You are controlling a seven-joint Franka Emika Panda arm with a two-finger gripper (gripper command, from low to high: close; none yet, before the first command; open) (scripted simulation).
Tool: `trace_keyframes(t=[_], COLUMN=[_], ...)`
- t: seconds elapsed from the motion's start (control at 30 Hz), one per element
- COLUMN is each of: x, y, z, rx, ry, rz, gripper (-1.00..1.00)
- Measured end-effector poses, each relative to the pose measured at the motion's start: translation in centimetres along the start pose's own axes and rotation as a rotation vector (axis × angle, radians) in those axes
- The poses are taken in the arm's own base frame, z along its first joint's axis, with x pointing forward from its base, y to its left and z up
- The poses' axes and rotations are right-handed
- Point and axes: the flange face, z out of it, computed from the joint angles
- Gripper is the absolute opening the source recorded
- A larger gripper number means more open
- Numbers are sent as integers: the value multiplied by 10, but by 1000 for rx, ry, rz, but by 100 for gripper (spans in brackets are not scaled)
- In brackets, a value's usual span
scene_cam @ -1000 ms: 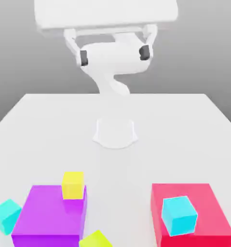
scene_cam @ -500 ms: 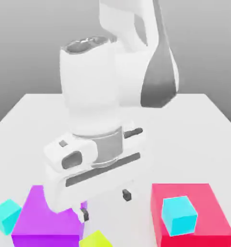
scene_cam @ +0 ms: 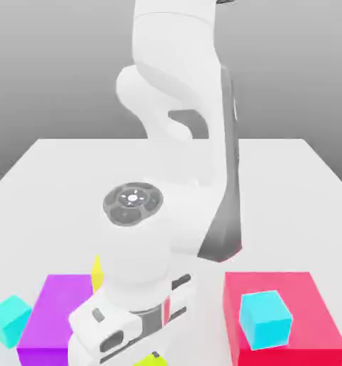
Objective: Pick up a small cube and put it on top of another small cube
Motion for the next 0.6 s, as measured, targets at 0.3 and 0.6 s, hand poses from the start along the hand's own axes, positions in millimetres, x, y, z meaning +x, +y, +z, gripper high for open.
trace_keyframes(t=[0.3,0.6], x=[-25,-69], y=[147,245], z=[-83,-46], rx=[-3,2], ry=[1,0], rz=[116,201], gripper=[-100,100])
